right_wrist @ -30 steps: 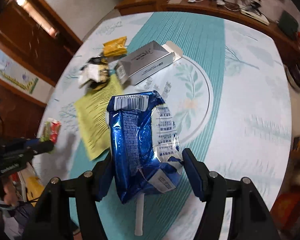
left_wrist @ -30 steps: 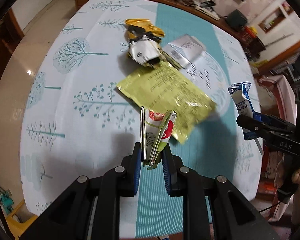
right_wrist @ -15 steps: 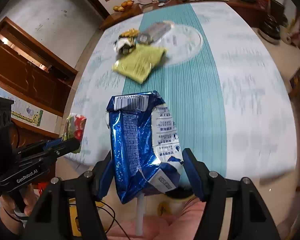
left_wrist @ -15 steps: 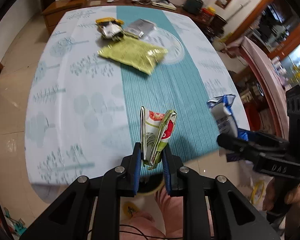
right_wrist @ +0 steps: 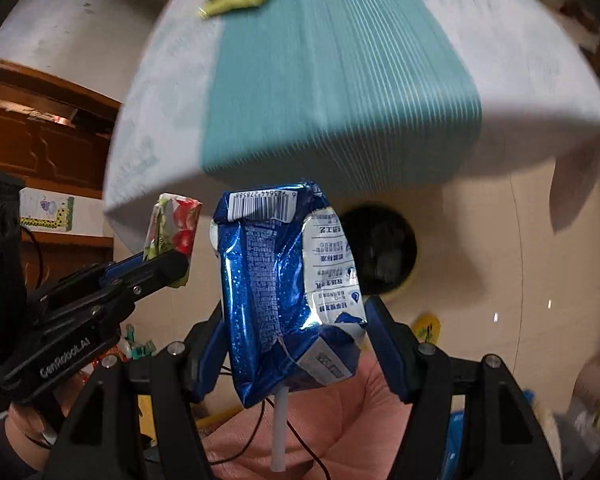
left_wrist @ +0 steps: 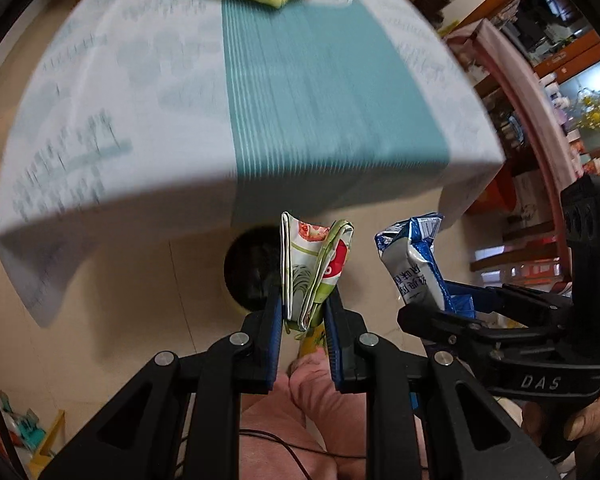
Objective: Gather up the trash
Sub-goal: 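Carry wrapper and blue packet over the black bin and open both tools, then raise both tools back over the table, then grasp the white-black wrapper with the left tool while the right tool grasps the yellow printed packet, then carry both wrappers over the black bin and open both tools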
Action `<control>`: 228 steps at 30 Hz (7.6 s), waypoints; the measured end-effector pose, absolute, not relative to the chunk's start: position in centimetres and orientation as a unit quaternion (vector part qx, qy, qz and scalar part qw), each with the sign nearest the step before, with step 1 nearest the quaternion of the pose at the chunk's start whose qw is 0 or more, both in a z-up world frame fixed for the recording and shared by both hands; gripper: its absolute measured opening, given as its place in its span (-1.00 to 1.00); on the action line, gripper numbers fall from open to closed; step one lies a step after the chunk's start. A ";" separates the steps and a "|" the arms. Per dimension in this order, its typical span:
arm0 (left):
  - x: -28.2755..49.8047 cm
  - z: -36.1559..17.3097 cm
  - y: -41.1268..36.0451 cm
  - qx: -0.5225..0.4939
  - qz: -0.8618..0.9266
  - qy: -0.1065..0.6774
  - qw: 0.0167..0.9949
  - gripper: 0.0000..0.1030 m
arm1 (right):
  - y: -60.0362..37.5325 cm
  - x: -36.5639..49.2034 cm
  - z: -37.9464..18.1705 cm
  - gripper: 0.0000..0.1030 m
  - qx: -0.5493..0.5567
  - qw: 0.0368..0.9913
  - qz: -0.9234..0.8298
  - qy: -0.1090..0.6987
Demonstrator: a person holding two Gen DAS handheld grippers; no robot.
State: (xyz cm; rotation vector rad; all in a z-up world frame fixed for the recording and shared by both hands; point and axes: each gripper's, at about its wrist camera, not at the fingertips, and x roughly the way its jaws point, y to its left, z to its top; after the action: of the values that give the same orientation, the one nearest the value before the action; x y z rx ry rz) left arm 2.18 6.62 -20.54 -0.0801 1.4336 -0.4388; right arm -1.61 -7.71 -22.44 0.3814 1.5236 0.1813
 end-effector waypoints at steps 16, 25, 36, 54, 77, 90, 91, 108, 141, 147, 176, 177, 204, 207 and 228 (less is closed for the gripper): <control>2.4 -42.0 3.0 -0.032 -0.141 0.694 0.706 -0.07 | -12.0 -0.8 -47.6 0.30 0.234 0.617 0.006 0.751; 2.5 -47.7 4.5 -0.029 -0.074 0.700 0.709 0.81 | -12.7 1.1 -52.9 0.55 0.256 0.627 -0.007 0.736; 3.0 -46.5 4.1 -0.024 -0.063 0.686 0.724 0.93 | -12.8 0.2 -51.7 0.55 0.260 0.646 -0.008 0.717; -1.0 -33.3 6.3 -0.079 -0.031 0.659 0.747 0.93 | -12.0 -1.8 -40.0 0.55 0.226 0.678 0.039 0.698; -2.4 -5.2 5.1 -0.052 -0.033 0.479 0.876 0.93 | -11.1 -0.2 -12.9 0.55 0.130 0.801 0.183 0.555; 0.4 1.7 5.6 -0.065 -0.013 0.421 0.905 0.93 | -11.2 5.1 -5.9 0.55 0.117 0.842 0.212 0.482; 1.0 1.9 5.7 -0.062 -0.012 0.419 0.906 0.93 | -11.2 5.4 -5.8 0.55 0.115 0.843 0.212 0.480; 21.1 -1.2 9.1 -0.024 -0.061 0.457 0.887 0.92 | -8.6 20.8 -11.9 0.55 0.142 0.834 0.137 0.515; 48.3 -20.1 8.2 -0.011 -0.149 0.623 0.767 0.73 | -8.2 32.7 -23.8 -0.95 0.278 0.791 0.085 0.538; 47.9 -21.8 9.3 -0.051 -0.159 0.649 0.743 0.01 | -8.9 31.4 -22.4 -0.97 0.270 0.798 0.059 0.535; 29.0 -13.3 7.8 -0.034 -0.183 0.612 0.768 -0.11 | -11.1 20.8 -10.3 -0.99 0.116 0.876 -0.007 0.468; 28.5 -13.0 7.7 -0.037 -0.181 0.609 0.771 -0.11 | -11.2 20.2 -10.1 -0.99 0.114 0.877 -0.004 0.466; 1.6 -11.8 4.8 -0.148 -0.058 0.583 0.797 -0.11 | -15.6 -0.4 -8.4 -0.99 -0.001 0.852 0.188 0.488; 0.3 -12.9 5.2 -0.141 -0.054 0.596 0.789 -0.11 | -15.0 -2.1 -9.8 -0.99 -0.004 0.841 0.195 0.504; 1.1 -37.1 4.4 -0.101 -0.074 0.678 0.725 -0.05 | -10.6 -1.8 -35.4 -0.99 0.001 0.766 0.076 0.638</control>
State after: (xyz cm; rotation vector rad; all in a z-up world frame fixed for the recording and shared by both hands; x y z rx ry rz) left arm 1.10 4.41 -37.06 -0.2223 1.4953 -0.1638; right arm -1.83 -10.59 -35.42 0.0030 1.3861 0.1645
